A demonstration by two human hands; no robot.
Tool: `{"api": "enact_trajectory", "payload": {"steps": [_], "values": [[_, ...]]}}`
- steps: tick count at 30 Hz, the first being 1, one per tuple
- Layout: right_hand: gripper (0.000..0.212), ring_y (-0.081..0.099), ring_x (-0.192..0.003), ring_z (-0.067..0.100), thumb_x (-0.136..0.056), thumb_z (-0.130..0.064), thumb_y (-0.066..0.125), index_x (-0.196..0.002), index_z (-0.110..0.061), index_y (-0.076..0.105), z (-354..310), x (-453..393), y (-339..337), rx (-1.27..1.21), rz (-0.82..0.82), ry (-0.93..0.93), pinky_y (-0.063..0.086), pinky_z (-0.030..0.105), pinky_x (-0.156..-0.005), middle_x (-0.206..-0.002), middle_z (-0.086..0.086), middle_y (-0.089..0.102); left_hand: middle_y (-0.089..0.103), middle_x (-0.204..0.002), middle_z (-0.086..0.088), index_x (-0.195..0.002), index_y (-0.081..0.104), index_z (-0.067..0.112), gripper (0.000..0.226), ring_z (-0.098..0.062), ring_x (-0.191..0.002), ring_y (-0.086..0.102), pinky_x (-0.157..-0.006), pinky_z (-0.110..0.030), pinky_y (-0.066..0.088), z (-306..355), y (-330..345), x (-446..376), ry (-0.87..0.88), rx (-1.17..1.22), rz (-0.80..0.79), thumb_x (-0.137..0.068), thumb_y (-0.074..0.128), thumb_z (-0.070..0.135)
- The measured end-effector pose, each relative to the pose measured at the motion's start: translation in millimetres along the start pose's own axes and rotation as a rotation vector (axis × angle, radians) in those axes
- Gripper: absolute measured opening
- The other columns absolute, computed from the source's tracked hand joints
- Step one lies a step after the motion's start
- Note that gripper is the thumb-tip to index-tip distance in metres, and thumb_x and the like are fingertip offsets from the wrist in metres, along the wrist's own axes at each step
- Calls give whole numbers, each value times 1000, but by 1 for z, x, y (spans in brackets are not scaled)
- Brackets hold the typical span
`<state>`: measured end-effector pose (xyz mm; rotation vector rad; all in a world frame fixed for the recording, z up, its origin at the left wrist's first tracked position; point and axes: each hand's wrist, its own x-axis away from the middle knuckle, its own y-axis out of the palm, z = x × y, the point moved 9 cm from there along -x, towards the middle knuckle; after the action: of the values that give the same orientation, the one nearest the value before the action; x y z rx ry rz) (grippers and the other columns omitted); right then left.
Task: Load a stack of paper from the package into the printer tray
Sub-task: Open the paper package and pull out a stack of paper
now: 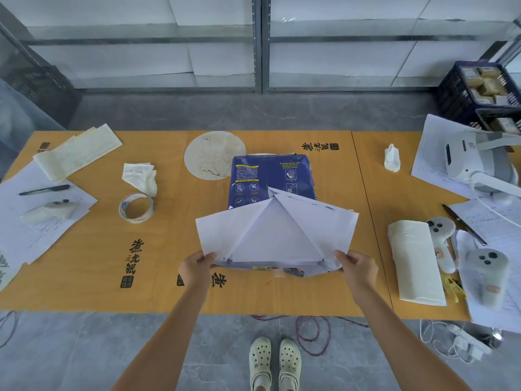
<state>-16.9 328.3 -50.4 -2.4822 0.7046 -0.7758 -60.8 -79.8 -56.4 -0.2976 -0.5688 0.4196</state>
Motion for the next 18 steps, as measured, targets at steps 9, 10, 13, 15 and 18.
{"api": "enact_trajectory", "payload": {"steps": [9,10,13,15,18], "values": [[25,63,-59,20,-76,-18,75,-53,-21,64,26,-6,10,-169,7,267,56,31,-64,-61,1,63,62,-57,3,-56,65,18,23,-20,-54,59,-48,-24,44,-12,-2,-6,-149,-48,51,-75,73,9],[26,64,-59,20,-75,-17,76,-53,-21,63,26,-7,11,-170,8,284,55,29,-62,-61,0,63,62,-57,3,-59,67,15,18,-19,-53,59,-48,-24,44,-13,-2,-7,-163,-54,60,-74,75,10],[20,66,-60,21,-72,-17,79,-57,-18,65,28,-10,12,-139,-1,334,55,27,-59,-62,0,64,63,-59,0,-76,73,7,7,-21,-57,63,-47,-22,47,-14,-3,-10,-183,-73,79,-72,78,10],[13,65,-54,17,-71,-20,80,-65,-16,68,26,-10,12,-112,-5,342,52,19,-47,-59,-2,64,63,-57,0,-74,71,9,8,-16,-51,62,-42,-20,46,-13,-2,-12,-181,-93,82,-72,78,10],[15,63,-48,12,-70,-20,80,-65,-18,67,23,-11,12,-103,-1,328,44,11,-34,-57,-3,64,62,-54,-2,-74,72,8,7,-14,-48,60,-42,-21,44,-11,-1,-14,-172,-120,84,-72,78,10]]}}
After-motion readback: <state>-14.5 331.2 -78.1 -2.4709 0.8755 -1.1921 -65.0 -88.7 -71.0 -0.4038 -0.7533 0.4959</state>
